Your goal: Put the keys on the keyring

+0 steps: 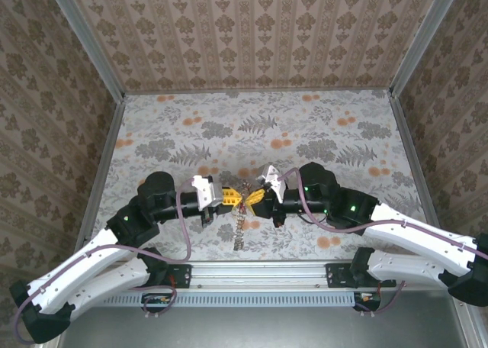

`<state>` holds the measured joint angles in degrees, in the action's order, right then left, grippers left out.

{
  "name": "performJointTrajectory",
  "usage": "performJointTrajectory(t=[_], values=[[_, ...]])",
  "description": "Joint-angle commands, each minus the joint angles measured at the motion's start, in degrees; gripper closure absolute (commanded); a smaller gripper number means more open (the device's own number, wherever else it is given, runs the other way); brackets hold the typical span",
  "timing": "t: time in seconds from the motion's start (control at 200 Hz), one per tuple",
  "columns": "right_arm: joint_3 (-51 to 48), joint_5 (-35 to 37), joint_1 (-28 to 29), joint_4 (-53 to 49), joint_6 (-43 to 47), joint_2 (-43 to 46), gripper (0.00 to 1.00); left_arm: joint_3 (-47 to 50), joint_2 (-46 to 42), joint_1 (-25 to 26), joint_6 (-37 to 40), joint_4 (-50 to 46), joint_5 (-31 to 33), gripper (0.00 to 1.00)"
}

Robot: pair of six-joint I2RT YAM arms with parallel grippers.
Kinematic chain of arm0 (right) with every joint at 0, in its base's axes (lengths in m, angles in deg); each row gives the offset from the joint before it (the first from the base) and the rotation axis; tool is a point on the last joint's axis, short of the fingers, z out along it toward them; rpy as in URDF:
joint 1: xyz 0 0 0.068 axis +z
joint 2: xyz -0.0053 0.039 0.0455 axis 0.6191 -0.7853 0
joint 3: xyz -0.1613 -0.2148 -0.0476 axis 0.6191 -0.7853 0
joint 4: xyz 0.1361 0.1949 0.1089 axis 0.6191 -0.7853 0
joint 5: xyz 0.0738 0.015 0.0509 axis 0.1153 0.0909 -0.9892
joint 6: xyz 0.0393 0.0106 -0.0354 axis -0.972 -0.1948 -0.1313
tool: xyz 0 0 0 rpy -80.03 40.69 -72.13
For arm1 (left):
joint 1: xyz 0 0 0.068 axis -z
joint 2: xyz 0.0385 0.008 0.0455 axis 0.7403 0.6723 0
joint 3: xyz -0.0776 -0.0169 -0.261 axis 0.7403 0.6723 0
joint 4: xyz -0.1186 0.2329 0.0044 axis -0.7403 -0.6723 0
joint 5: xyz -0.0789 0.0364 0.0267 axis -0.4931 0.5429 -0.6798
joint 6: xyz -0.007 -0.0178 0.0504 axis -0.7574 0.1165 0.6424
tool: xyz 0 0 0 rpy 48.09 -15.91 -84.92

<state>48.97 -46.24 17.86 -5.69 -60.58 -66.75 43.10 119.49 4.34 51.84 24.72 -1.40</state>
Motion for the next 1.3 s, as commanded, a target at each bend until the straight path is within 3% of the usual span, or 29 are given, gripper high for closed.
performJointTrajectory(t=[0.0,0.305,0.615,0.93,1.235,1.295], values=[[1.99,0.14,-0.13,0.75,-0.47,0.98,0.92,-2.71,-1.30,-0.02,-0.14,2.24,-1.40,1.00],[-0.82,-3.20,-0.04,5.16,4.43,7.47,0.82,-2.69,-2.27,-0.77,-2.00,4.18,-4.65,1.00],[1.55,-8.03,-0.04,6.78,9.51,2.70,0.85,-3.19,-1.81,-1.39,-3.85,5.31,-9.56,1.00],[0.56,-12.39,-0.04,7.44,12.21,3.44,0.85,-3.08,-1.13,-2.61,-5.01,6.82,-11.58,1.00],[0.67,-7.63,-0.04,6.99,13.24,3.22,0.86,-3.04,-0.91,-2.88,-5.36,7.29,-12.29,1.00],[-0.66,-6.54,-0.04,8.39,12.90,4.54,0.82,-3.06,-0.95,-2.97,-5.45,7.21,-12.36,1.00]])
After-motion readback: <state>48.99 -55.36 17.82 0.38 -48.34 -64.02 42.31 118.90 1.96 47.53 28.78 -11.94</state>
